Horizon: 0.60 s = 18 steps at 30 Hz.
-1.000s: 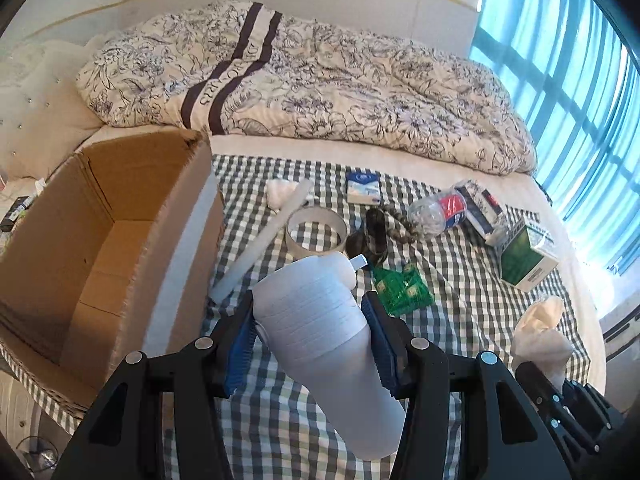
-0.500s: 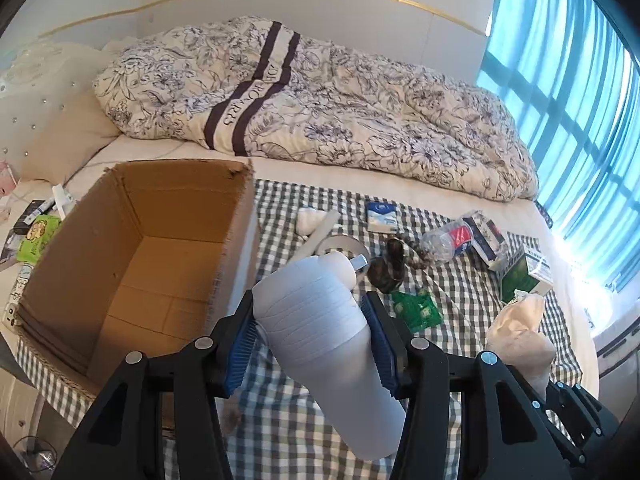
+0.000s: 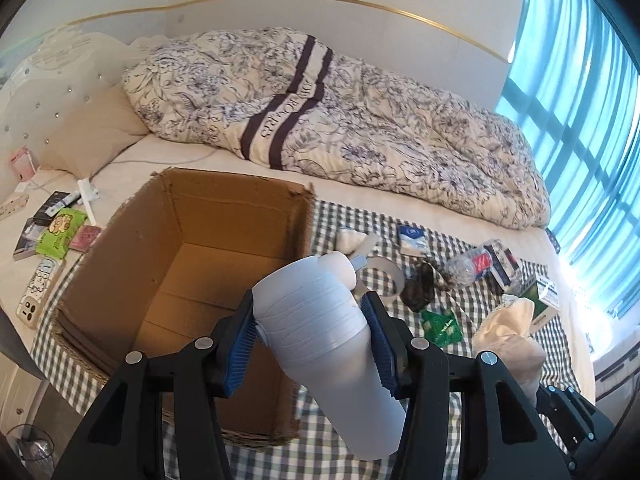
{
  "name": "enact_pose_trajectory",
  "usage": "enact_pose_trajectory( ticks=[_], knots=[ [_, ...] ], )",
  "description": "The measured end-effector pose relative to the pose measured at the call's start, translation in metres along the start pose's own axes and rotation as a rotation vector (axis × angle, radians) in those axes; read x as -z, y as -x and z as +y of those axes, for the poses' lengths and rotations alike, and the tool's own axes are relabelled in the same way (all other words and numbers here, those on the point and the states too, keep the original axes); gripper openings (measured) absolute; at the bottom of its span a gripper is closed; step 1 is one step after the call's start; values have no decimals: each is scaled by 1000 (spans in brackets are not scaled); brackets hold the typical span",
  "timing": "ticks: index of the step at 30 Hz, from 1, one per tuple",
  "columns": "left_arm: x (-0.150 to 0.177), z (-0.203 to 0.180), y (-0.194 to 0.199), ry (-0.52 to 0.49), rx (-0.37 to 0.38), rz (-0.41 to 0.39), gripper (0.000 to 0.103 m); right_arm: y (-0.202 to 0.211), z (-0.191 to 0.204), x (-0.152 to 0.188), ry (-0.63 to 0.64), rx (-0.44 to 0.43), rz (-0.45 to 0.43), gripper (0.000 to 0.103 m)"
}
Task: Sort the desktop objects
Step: 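Carry the lace cloth and white bottle with both tools over the cardboard box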
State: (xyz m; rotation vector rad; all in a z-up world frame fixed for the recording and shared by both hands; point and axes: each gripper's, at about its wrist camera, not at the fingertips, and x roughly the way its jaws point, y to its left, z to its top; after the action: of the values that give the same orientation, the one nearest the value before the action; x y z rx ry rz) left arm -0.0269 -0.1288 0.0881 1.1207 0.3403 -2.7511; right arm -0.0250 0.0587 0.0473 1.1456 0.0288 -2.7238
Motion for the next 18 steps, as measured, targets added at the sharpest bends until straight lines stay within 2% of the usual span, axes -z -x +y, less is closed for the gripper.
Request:
enact_pose_trajectory(
  ticks=[8,18],
  knots=[
    [-10,29,7,31,-17,-22,53,1,42,-11,59,-32,-11,20],
    [-17,74,-1,75,-66,-12,53,-11,88,-21,122,-79,-6,20]
  ],
)
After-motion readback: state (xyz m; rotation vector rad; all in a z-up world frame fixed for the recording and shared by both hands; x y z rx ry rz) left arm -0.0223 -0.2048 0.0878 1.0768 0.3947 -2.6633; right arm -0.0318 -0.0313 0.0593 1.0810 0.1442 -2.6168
